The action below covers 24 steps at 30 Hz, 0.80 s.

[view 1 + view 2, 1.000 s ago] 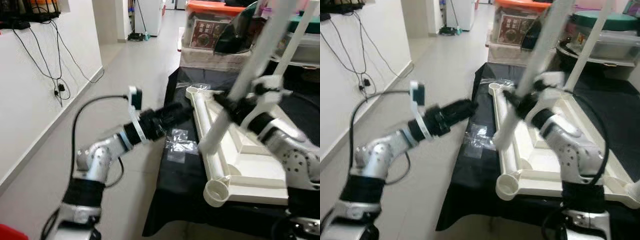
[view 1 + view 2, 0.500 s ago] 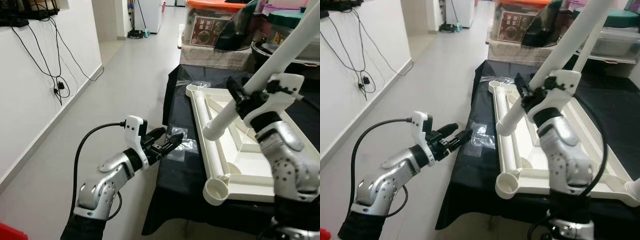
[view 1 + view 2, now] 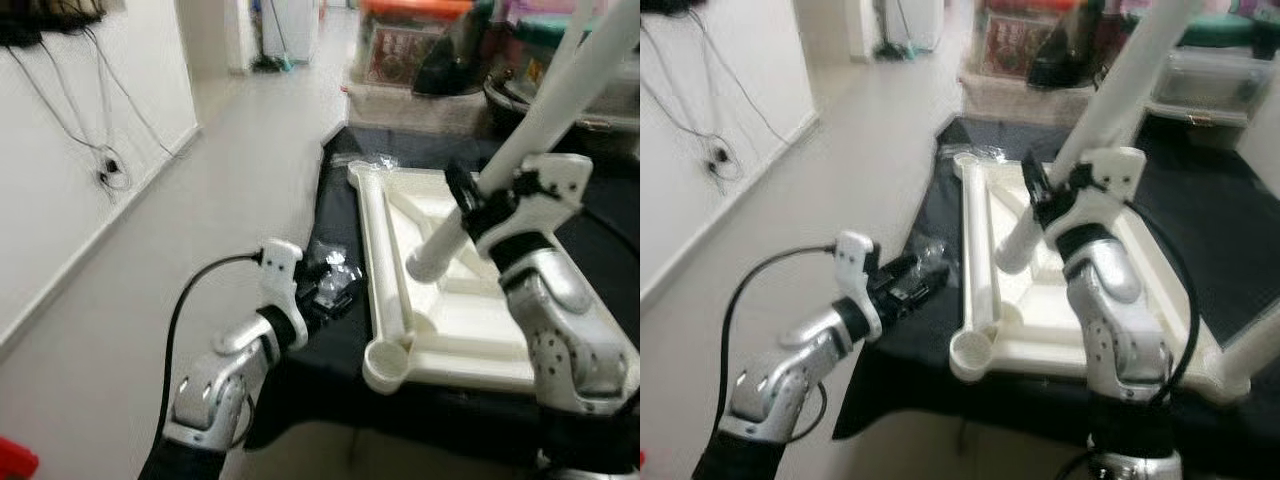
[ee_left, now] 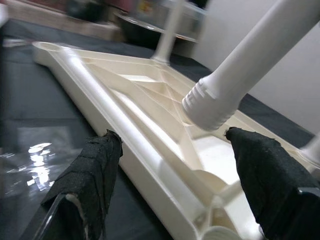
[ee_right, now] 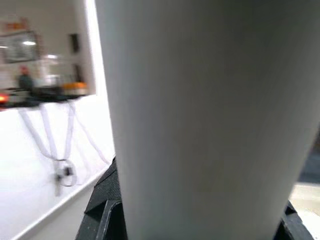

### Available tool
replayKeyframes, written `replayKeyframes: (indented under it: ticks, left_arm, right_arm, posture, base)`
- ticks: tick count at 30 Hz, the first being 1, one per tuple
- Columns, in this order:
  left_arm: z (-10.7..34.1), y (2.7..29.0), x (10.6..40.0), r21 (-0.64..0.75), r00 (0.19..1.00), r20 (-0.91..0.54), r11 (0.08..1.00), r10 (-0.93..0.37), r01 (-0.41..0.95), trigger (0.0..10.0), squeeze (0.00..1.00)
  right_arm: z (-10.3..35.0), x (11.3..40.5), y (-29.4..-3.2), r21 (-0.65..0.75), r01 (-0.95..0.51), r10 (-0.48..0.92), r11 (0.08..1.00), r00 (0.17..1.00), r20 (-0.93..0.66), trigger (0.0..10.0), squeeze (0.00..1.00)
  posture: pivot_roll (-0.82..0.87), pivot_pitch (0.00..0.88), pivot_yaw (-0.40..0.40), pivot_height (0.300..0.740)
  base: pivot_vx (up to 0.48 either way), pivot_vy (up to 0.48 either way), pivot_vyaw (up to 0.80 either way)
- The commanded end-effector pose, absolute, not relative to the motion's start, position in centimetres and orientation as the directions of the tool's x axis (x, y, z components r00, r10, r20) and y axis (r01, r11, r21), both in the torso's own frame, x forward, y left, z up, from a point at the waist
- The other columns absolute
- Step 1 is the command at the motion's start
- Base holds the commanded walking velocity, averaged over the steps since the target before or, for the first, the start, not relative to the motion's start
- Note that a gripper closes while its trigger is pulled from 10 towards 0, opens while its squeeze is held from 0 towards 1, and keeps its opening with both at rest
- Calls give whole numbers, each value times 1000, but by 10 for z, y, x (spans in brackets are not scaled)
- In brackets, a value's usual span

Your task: Building children table

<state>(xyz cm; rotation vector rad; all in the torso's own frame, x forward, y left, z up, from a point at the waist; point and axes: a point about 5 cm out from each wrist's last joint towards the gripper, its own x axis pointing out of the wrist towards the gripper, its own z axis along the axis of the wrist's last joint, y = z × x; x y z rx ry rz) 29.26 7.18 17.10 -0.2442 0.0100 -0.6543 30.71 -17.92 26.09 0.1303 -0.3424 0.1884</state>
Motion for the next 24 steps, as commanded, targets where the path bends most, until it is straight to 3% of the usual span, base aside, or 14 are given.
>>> replayKeyframes:
  ticks: [1,14,24]
  left_arm:
    - [166,75,292,-222,813,49,788,-580,575,10000,0]
    - [166,72,292,-219,822,48,796,-568,564,10000,0]
    - [160,69,287,-186,813,27,796,-582,576,10000,0]
  right_arm:
    - [265,305,-178,75,-209,168,975,916,365,10000,0]
    - [266,307,-178,78,-206,164,975,915,368,10000,0]
    - [262,308,-181,97,-179,134,979,925,356,10000,0]
  posture:
    - [100,0,-96,740]
    - [99,0,-100,740]
    - [97,0,-95,740]
  base:
    - [0,-334,800]
    - [0,0,785]
    - [0,0,0]
